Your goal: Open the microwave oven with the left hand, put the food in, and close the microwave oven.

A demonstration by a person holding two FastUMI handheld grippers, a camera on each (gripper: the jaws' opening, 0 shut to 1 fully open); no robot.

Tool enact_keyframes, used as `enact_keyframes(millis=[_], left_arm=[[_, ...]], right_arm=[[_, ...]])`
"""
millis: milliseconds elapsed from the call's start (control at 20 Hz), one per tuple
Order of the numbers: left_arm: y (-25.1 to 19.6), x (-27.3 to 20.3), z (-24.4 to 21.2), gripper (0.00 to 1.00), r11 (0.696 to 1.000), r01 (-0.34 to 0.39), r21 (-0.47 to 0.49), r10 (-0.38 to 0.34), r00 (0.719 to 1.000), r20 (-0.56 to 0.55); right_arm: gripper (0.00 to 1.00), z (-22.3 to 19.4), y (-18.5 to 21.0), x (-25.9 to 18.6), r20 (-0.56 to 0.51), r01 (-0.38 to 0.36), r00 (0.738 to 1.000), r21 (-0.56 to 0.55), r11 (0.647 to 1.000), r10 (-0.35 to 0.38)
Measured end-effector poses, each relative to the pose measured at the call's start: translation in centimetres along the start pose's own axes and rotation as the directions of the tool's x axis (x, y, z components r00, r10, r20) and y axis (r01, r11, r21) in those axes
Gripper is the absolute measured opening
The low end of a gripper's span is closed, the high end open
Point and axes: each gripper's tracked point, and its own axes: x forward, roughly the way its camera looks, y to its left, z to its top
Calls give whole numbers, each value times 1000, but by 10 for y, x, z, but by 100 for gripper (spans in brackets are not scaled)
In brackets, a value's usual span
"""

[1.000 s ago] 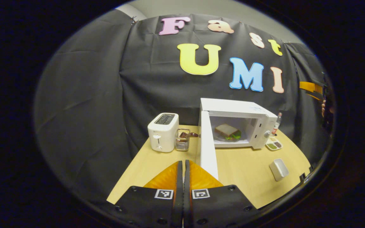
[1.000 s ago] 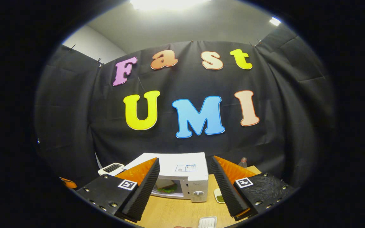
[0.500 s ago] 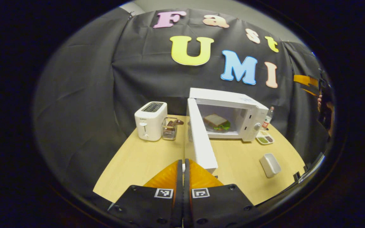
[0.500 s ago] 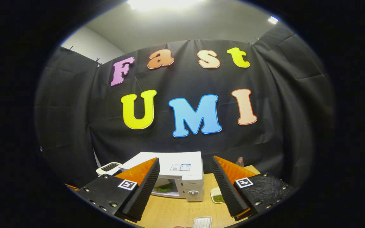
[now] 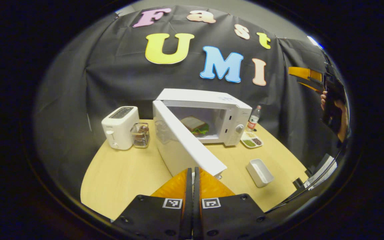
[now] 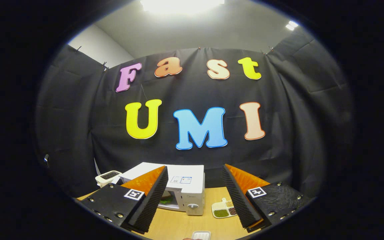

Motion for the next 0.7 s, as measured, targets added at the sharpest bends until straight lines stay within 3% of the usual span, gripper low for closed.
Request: enact_keyframes(millis=[400,700], left_arm=[[-63,57,27,7,992,118,39,-119,993,13],[-93,98,44,7,984,176,-11,-175,984,29]], right_arm=[[97,-6,-24,-14,-21,44,999,-10,999,-44],[97,-9,-47,-17,-35,86,996,-12,996,-86]])
